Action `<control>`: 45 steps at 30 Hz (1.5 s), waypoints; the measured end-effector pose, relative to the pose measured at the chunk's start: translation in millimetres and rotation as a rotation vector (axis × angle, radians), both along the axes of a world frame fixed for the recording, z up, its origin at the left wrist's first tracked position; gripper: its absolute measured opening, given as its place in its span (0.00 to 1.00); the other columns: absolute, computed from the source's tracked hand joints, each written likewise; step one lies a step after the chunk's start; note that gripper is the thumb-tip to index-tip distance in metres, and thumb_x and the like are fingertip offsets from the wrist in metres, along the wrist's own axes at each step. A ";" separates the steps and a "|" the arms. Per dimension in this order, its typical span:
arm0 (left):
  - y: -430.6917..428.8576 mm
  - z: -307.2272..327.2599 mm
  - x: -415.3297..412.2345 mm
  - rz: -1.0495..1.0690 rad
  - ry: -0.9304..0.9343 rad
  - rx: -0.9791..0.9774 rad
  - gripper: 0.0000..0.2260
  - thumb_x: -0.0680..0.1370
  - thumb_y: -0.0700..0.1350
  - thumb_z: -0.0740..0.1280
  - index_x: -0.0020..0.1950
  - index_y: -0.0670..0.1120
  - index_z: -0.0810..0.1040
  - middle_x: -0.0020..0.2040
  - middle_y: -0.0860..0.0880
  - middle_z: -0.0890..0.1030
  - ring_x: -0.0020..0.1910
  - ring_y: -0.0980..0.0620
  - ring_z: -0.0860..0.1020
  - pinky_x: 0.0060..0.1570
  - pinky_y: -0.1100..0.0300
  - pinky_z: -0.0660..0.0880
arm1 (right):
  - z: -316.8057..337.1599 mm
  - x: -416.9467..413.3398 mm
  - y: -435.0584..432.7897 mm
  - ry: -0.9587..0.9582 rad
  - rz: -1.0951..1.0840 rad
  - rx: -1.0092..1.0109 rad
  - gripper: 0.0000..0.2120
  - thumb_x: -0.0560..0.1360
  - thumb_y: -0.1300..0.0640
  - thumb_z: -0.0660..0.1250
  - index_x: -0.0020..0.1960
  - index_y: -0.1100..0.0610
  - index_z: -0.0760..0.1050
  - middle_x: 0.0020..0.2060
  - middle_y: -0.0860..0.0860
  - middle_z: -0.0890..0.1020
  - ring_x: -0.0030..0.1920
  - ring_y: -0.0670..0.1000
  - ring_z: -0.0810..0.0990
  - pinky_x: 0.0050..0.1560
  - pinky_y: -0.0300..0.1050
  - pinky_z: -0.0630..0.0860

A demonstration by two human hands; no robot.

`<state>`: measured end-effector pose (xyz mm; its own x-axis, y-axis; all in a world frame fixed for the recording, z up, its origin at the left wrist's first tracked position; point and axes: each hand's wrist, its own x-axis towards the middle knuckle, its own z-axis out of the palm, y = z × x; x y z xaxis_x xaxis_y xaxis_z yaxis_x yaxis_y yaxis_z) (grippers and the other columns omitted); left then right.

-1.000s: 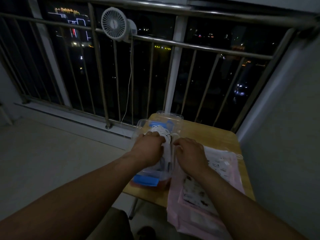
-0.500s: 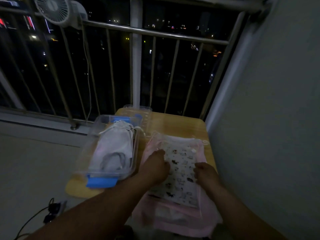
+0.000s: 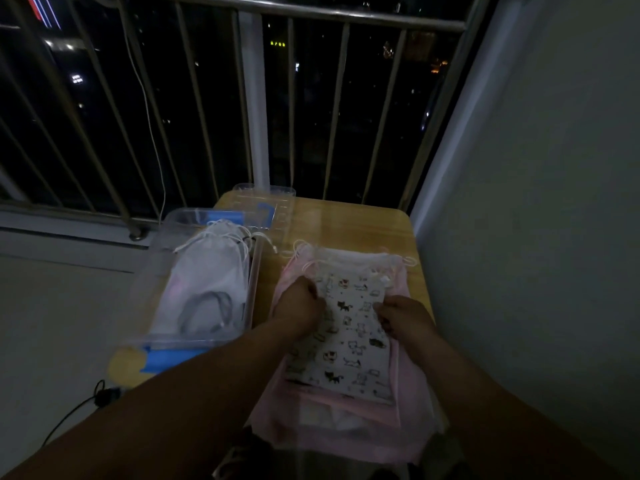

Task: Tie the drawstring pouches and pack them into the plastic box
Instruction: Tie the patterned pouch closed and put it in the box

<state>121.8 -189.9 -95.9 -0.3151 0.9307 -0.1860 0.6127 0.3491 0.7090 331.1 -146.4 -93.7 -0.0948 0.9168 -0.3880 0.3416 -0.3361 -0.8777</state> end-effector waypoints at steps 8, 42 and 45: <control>-24.9 30.2 16.7 0.121 -0.370 0.100 0.07 0.79 0.47 0.63 0.45 0.46 0.77 0.42 0.48 0.80 0.42 0.51 0.78 0.42 0.57 0.77 | 17.2 4.8 -21.1 0.246 -0.085 -0.019 0.08 0.80 0.59 0.64 0.48 0.58 0.81 0.41 0.53 0.87 0.43 0.56 0.84 0.46 0.50 0.79; -161.3 121.9 9.5 0.181 -1.190 0.273 0.19 0.87 0.53 0.57 0.62 0.44 0.84 0.57 0.42 0.86 0.58 0.42 0.83 0.57 0.48 0.79 | 140.3 -3.5 -165.0 0.813 -0.104 -0.066 0.10 0.81 0.53 0.65 0.46 0.55 0.82 0.47 0.59 0.88 0.42 0.59 0.88 0.47 0.56 0.80; -161.0 119.9 7.2 0.225 -1.247 0.300 0.19 0.87 0.51 0.56 0.61 0.40 0.81 0.59 0.42 0.85 0.59 0.44 0.81 0.56 0.51 0.77 | 132.0 6.4 -165.6 0.856 -0.214 -0.079 0.11 0.82 0.55 0.64 0.45 0.59 0.80 0.48 0.60 0.87 0.51 0.60 0.84 0.56 0.59 0.80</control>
